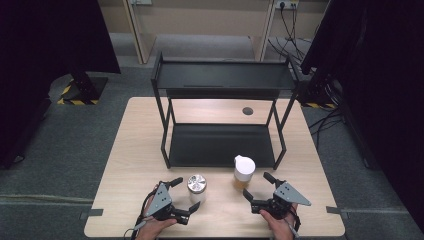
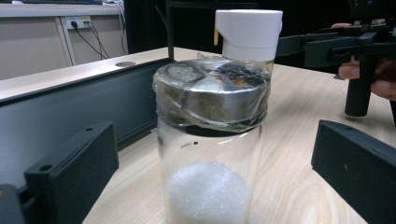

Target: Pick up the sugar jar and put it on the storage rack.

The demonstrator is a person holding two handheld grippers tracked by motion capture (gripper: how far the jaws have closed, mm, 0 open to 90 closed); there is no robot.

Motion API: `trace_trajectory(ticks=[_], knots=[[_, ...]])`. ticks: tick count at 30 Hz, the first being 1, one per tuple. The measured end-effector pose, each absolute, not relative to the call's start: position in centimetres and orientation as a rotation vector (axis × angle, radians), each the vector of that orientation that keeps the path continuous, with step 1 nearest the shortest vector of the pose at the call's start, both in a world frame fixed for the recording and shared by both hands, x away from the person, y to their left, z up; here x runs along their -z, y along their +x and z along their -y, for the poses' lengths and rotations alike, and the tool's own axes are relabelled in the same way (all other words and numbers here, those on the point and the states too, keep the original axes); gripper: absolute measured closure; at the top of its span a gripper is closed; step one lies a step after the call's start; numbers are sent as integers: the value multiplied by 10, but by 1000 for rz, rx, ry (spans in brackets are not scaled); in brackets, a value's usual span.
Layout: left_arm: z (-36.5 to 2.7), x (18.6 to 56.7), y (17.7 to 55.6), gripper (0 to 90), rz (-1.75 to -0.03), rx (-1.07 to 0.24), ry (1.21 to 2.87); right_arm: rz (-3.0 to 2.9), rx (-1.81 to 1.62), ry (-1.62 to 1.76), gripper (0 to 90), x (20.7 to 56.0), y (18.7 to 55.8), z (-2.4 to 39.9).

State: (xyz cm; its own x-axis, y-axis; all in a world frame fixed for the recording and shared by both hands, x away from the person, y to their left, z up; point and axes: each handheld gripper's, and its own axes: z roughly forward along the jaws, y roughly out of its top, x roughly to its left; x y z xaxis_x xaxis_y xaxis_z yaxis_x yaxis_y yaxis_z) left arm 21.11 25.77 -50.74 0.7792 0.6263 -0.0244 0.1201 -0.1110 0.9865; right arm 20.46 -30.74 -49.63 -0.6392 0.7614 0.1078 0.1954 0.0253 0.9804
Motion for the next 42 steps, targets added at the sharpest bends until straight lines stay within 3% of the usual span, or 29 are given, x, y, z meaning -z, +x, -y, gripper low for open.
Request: trace_trajectory(ticks=[24, 34, 42], knots=[[-237, 499, 223, 17, -630, -477, 1712, -1856, -1662, 978, 6, 497, 206, 308], [-230, 493, 230, 123, -659, -478, 1747, -1857, -1668, 977, 7, 498, 207, 309], [-230, 488, 239, 300, -652, -433, 1781, -1857, -1672, 973, 7, 498, 207, 309]])
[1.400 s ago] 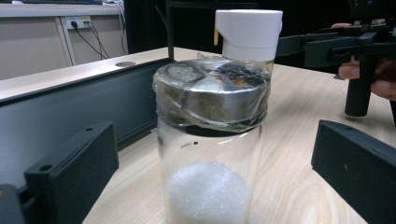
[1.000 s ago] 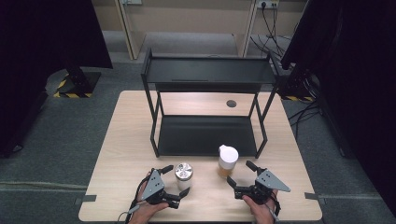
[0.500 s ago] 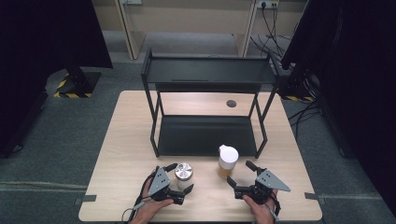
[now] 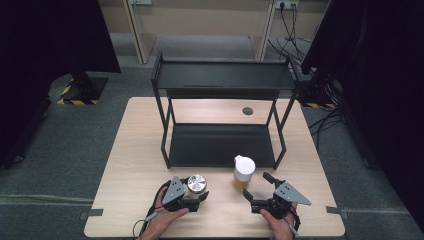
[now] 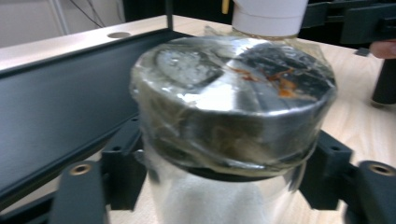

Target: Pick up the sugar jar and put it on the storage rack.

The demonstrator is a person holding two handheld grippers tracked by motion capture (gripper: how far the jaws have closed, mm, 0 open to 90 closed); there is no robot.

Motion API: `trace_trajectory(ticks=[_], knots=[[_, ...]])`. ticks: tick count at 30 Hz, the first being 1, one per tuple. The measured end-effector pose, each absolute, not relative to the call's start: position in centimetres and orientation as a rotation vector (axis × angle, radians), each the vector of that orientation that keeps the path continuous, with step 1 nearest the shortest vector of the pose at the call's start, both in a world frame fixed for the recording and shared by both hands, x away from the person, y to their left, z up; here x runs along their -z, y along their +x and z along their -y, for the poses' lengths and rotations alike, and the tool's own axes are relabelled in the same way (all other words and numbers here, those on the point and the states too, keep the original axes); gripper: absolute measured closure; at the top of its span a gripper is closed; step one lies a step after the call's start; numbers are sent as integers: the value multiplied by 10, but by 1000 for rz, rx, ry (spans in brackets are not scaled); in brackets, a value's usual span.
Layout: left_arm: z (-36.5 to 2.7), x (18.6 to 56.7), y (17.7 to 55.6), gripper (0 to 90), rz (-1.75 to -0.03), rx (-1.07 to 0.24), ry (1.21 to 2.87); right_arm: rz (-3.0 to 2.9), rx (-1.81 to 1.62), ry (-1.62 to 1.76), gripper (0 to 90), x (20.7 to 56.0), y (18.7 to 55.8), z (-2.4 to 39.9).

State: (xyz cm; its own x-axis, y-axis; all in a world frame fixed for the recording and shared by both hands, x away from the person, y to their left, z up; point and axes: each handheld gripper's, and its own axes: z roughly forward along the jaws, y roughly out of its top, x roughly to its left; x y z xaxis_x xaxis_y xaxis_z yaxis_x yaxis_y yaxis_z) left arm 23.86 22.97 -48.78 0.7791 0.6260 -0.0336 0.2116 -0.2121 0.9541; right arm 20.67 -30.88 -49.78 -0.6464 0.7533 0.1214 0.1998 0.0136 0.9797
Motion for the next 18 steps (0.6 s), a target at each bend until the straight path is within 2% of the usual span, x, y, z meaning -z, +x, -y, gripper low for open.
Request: trace_trajectory(ticks=[18], knots=[[-232, 481, 237, 307, -654, -437, 1751, -1848, -1680, 970, 7, 498, 206, 310]])
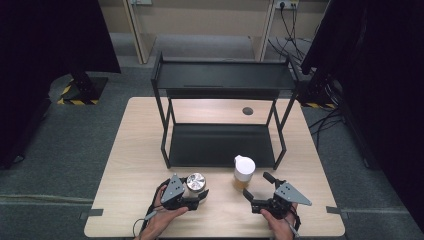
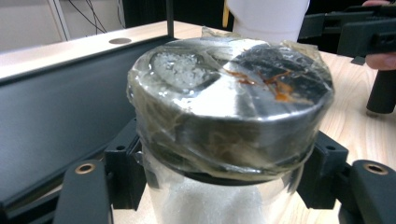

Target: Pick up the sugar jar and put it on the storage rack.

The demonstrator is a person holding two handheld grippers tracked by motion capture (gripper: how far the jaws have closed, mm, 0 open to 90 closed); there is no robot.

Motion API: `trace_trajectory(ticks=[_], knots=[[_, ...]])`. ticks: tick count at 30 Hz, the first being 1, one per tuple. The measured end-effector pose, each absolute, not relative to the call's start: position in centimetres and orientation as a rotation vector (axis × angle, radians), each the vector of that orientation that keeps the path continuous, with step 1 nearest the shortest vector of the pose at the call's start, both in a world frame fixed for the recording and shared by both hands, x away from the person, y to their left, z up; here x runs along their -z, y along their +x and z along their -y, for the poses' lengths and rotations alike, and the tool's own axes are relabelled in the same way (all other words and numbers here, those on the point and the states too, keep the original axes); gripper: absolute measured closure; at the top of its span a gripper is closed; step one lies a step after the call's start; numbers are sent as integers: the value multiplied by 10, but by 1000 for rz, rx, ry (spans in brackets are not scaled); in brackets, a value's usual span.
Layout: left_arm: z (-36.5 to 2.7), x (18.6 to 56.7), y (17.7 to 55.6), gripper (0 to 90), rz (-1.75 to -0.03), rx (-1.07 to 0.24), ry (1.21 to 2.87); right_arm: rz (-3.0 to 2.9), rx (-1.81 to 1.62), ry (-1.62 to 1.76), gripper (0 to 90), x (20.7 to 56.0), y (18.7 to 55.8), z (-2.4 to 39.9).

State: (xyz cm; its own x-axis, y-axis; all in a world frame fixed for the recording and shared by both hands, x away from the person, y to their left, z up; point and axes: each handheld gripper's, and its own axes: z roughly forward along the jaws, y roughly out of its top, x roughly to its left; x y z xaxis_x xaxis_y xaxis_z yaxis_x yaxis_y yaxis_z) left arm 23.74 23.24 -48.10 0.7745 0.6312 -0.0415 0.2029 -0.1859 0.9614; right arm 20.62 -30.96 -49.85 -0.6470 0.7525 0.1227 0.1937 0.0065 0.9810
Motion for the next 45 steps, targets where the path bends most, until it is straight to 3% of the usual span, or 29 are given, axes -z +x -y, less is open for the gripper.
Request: trace_trajectory(ticks=[29, 45], knots=[[-251, 445, 250, 307, -714, -380, 1693, -1845, -1687, 977, 7, 499, 206, 310], [-252, 414, 264, 307, -699, -421, 1701, -1843, -1691, 982, 7, 499, 206, 311]])
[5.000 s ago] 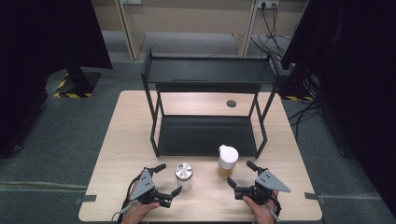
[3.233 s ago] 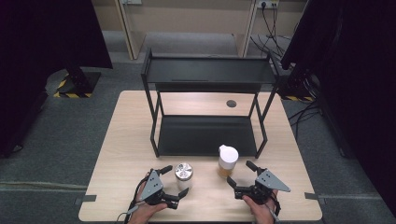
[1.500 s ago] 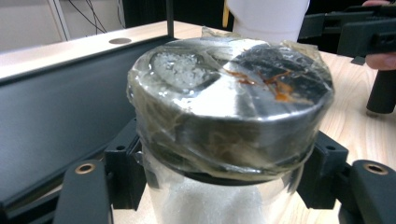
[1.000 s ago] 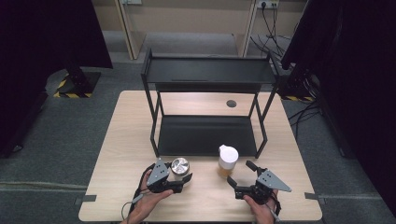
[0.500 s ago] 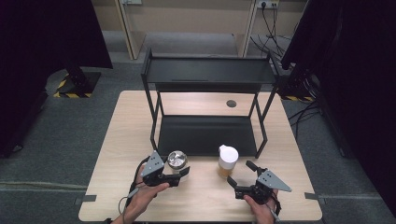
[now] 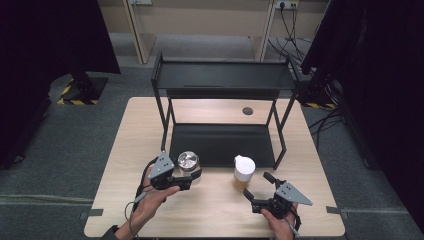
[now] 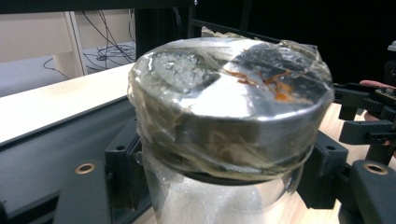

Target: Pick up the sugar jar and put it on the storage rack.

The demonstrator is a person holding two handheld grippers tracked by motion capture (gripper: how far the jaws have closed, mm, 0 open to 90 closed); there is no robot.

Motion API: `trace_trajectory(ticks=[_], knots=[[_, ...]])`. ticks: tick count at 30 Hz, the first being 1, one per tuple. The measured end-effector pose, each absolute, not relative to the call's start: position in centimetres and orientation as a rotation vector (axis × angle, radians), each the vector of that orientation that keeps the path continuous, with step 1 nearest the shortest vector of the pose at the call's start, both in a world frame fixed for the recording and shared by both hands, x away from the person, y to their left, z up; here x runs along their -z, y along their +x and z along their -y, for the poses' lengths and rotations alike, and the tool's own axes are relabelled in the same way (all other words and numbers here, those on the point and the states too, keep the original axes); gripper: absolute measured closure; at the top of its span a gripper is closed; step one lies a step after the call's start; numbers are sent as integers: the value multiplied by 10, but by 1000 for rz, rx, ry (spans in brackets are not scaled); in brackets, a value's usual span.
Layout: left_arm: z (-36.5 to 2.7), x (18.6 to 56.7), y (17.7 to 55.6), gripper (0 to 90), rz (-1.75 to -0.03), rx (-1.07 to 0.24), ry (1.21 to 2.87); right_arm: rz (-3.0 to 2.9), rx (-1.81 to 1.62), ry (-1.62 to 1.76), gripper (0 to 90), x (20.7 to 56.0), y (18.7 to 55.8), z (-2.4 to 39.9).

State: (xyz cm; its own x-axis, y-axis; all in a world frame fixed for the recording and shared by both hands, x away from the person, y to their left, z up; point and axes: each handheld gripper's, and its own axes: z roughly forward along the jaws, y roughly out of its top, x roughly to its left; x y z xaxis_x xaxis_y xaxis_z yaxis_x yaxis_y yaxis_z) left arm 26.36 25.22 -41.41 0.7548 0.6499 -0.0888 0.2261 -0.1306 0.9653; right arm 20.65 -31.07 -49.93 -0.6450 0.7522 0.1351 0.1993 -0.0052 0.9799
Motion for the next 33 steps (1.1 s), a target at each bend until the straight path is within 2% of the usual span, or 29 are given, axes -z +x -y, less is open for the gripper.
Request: trace_trajectory(ticks=[13, 33], knots=[[-257, 384, 273, 307, -683, -442, 1710, -1843, -1692, 982, 7, 499, 207, 311], [-265, 313, 295, 307, -682, -456, 1718, -1843, -1692, 984, 7, 499, 207, 311]])
